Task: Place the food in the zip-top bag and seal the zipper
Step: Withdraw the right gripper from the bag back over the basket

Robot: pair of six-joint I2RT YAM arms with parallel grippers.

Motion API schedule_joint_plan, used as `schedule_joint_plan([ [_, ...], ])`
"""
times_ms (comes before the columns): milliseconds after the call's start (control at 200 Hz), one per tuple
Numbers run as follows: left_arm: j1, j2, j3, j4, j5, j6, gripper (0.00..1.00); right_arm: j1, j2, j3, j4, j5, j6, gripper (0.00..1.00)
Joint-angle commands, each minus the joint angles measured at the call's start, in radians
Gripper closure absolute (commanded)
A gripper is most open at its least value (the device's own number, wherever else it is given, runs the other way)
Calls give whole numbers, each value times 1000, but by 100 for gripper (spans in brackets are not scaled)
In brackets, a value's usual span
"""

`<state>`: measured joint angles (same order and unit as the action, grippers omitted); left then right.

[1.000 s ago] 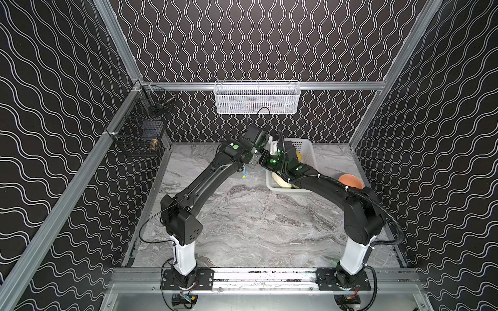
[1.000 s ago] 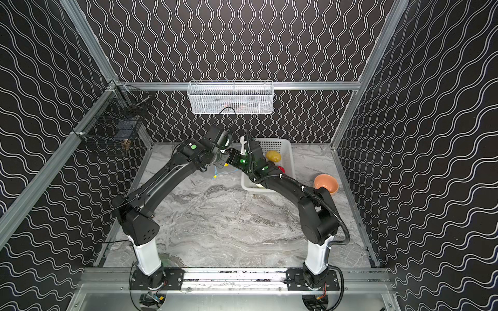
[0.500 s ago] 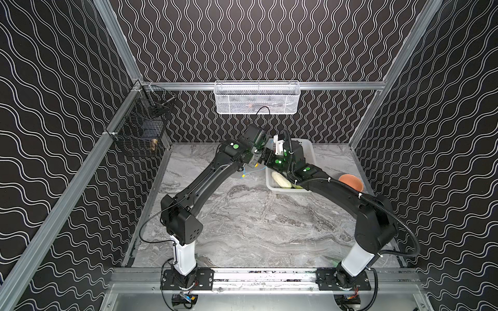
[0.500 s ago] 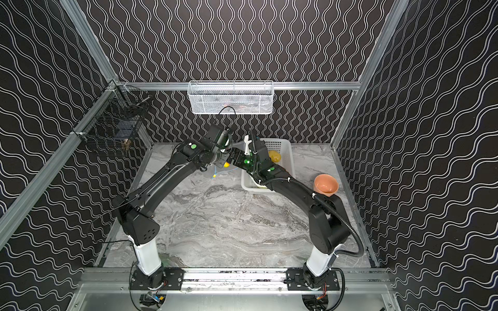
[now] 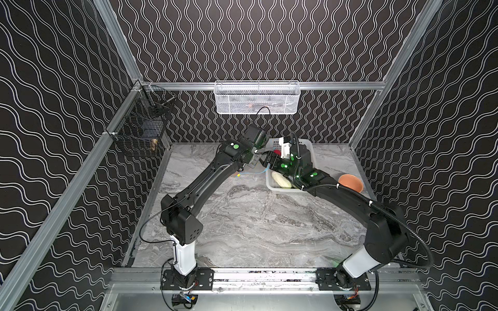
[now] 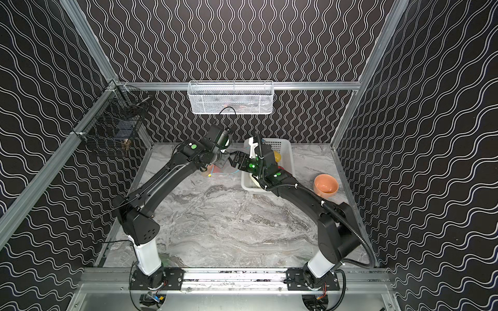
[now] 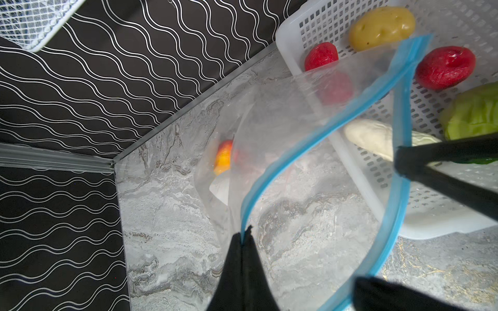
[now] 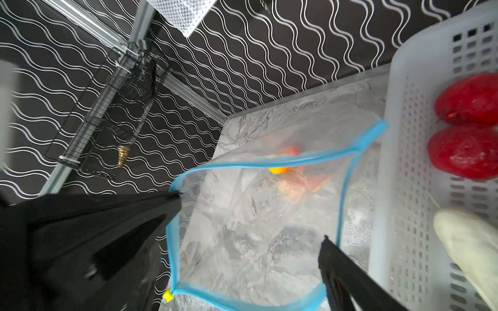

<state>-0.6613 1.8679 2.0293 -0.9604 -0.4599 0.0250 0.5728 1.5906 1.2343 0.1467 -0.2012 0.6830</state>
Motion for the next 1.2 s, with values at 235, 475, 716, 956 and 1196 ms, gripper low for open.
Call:
schedule_joint_plan([
  [235, -1, -1, 2, 11, -24, -4, 100, -47, -81, -28, -8, -17, -63, 2],
  [475, -1, 5, -2, 15, -37, 3, 100, -109, -101, -32, -99, -14, -96, 1],
  [716, -1, 12, 20, 1, -23, 1, 100, -125, -60, 82, -324, 140, -167, 1],
  [956, -1, 23, 3, 9, -36, 1, 100, -129, 15, 183, -484, 291, -172, 1],
  [1196, -1, 24, 5, 8, -51, 7, 100, -192, 16, 99, -381, 257, -153, 1],
])
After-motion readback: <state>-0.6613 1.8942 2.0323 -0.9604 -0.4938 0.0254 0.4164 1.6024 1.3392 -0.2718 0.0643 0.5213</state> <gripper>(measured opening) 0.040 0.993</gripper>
